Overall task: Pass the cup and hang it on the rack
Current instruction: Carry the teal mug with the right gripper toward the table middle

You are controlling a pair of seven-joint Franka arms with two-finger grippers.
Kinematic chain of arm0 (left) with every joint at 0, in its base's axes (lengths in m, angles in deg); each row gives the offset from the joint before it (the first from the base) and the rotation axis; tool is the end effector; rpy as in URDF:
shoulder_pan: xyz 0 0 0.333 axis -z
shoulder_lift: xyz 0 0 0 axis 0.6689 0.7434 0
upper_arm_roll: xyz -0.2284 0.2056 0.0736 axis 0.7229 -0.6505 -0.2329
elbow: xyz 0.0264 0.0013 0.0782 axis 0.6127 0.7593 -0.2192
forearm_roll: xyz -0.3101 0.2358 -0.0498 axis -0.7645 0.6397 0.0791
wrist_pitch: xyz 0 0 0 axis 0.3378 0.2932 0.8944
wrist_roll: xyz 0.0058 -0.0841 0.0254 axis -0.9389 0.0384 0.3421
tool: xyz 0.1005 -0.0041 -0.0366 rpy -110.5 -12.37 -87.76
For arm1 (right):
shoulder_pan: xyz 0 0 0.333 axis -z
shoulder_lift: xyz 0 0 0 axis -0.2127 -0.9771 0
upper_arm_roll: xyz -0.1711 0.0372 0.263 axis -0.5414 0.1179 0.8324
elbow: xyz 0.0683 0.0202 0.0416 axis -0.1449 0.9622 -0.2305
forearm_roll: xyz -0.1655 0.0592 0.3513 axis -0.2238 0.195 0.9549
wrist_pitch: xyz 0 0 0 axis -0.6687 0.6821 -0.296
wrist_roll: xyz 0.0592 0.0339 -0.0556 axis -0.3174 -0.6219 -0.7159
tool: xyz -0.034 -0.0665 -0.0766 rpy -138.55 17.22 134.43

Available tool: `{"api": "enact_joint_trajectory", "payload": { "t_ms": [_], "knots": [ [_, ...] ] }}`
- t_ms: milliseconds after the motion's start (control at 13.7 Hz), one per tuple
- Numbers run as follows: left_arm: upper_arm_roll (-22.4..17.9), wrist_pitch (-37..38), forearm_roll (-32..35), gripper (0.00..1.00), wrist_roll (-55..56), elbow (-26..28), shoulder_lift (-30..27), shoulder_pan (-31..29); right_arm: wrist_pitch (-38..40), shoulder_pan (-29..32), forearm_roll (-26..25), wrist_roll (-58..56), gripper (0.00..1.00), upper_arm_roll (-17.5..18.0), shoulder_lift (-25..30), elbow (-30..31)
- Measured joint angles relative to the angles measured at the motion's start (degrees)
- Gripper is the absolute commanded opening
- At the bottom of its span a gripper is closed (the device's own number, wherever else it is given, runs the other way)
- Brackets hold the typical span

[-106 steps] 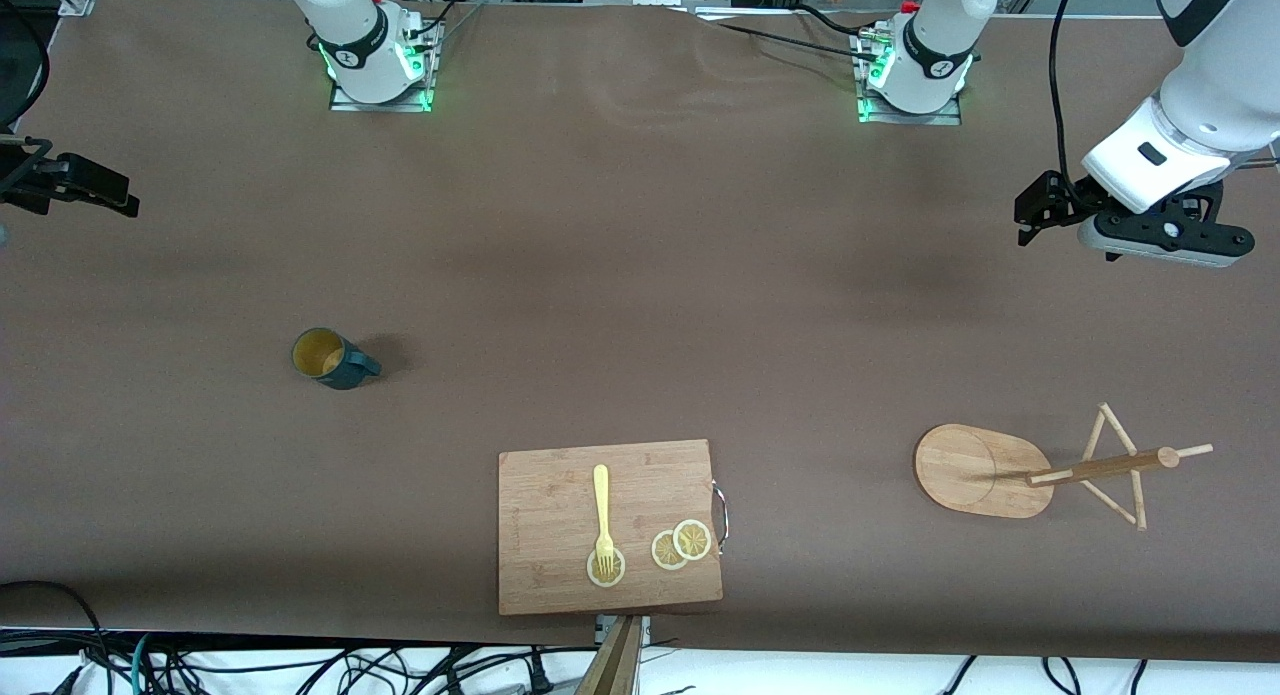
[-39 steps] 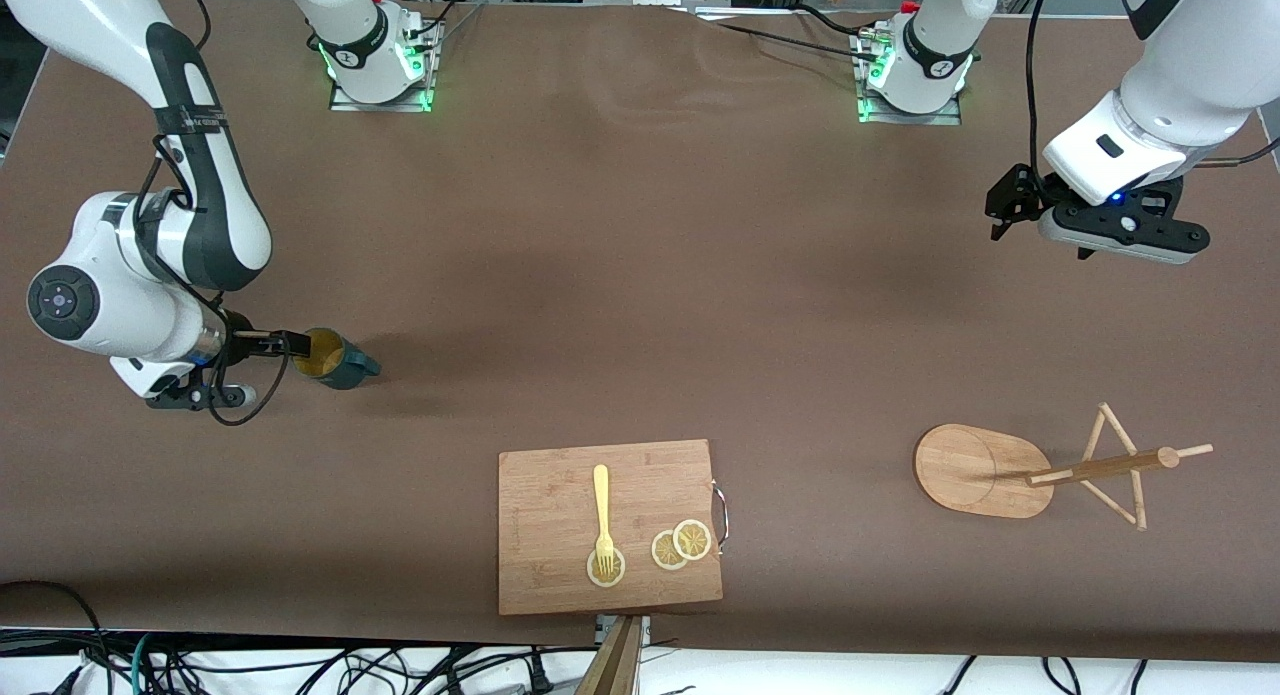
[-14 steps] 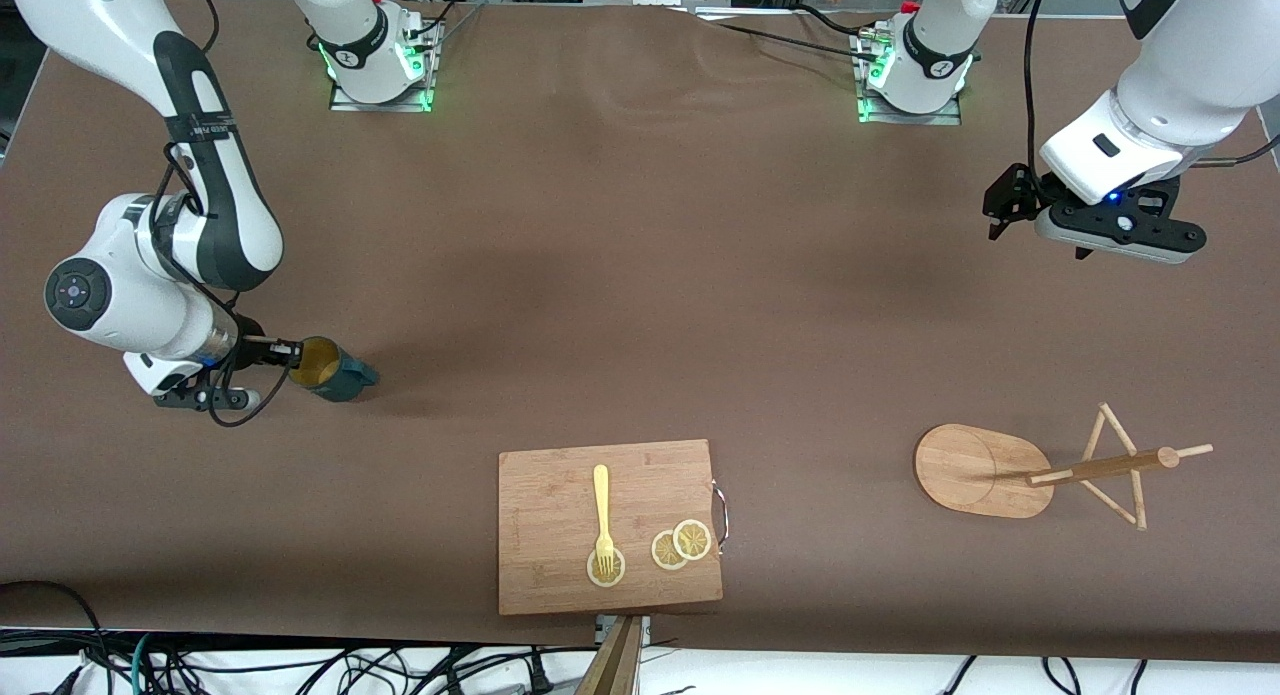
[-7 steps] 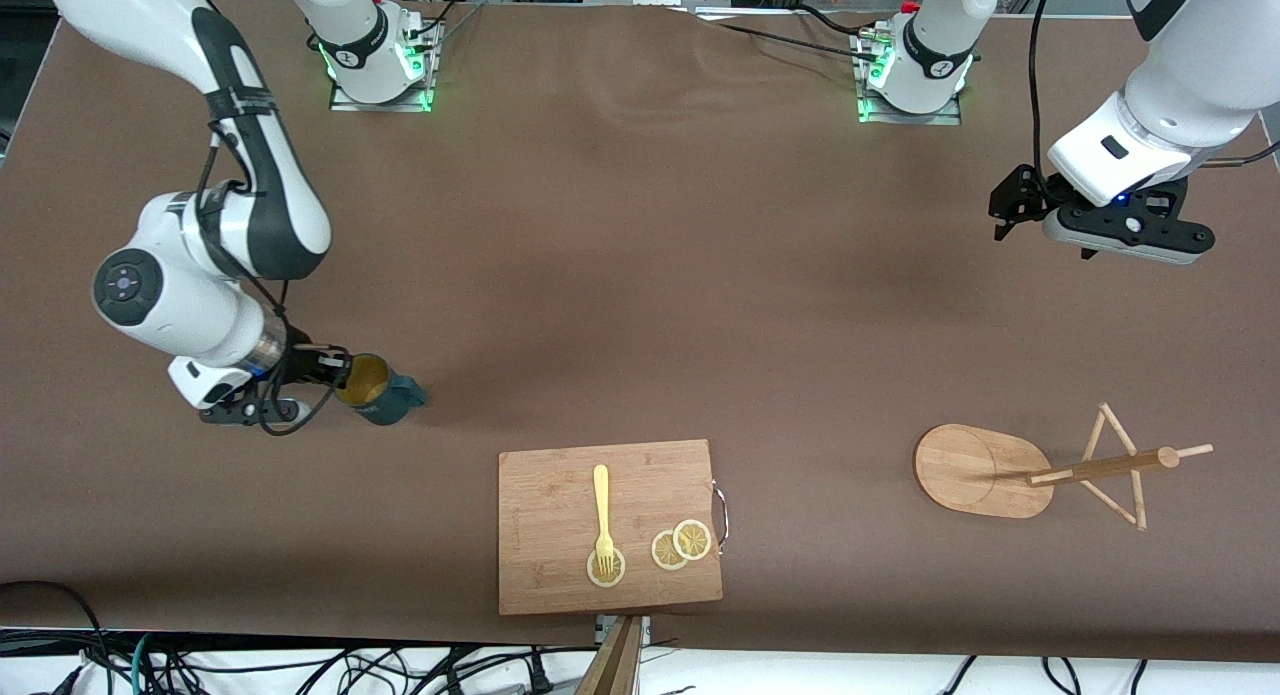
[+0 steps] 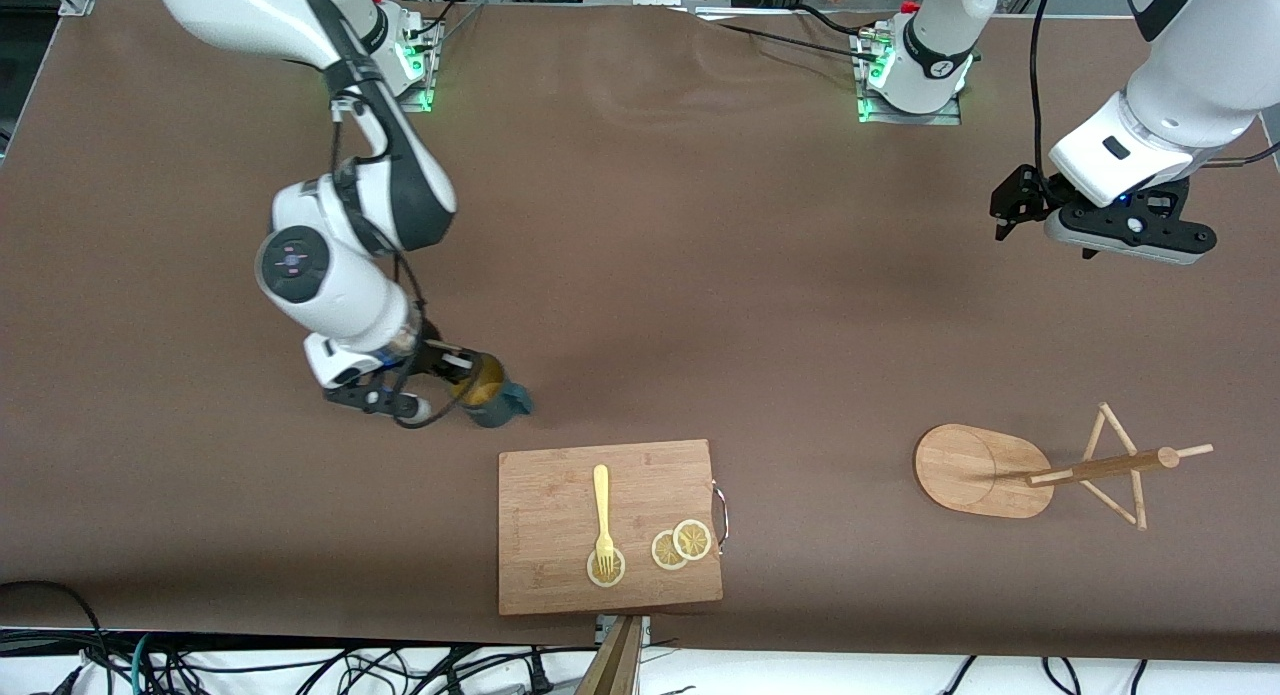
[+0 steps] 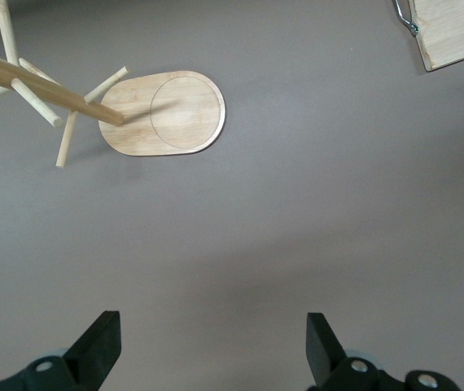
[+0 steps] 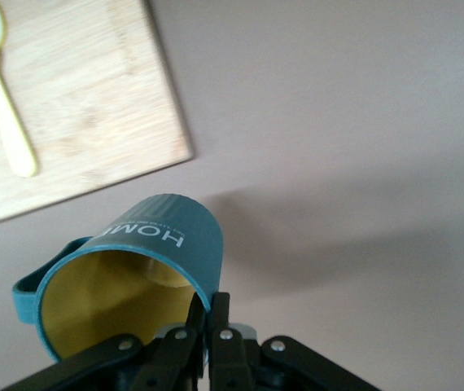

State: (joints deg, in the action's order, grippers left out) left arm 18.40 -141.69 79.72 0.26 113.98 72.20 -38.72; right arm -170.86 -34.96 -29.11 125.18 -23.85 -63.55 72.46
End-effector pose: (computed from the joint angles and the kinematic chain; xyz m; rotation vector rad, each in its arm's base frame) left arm 0.5363 -0.0780 0.5608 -3.0582 0.3670 -0.0433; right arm 0.6376 0.2778 0.3317 -2.9910 0.3982 -0.0646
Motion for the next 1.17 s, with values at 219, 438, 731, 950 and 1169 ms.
{"api": "enact_joint_trajectory", "payload": {
  "t_ms": [219,438,731,950,1169],
  "knots": [
    [0.0,0.0,0.0,1.00,0.0,0.0,0.0,0.0,-0.2,-5.9,0.0,12.3,0.00,0.0,-4.1,-5.1],
    [0.0,0.0,0.0,1.00,0.0,0.0,0.0,0.0,-0.7,-10.6,0.0,20.0,0.00,0.0,-8.0,-9.4],
    [0.0,0.0,0.0,1.00,0.0,0.0,0.0,0.0,-0.9,-16.5,0.0,27.2,0.00,0.1,-11.0,-13.2],
    [0.0,0.3,0.0,1.00,0.0,0.0,0.0,0.0,-0.9,-19.9,0.0,30.5,0.00,0.1,-11.4,-13.5],
    [0.0,0.5,0.0,1.00,0.0,0.0,0.0,0.0,-0.9,-21.2,1.2,32.0,0.00,1.5,-12.1,-13.6]
  ]
}}
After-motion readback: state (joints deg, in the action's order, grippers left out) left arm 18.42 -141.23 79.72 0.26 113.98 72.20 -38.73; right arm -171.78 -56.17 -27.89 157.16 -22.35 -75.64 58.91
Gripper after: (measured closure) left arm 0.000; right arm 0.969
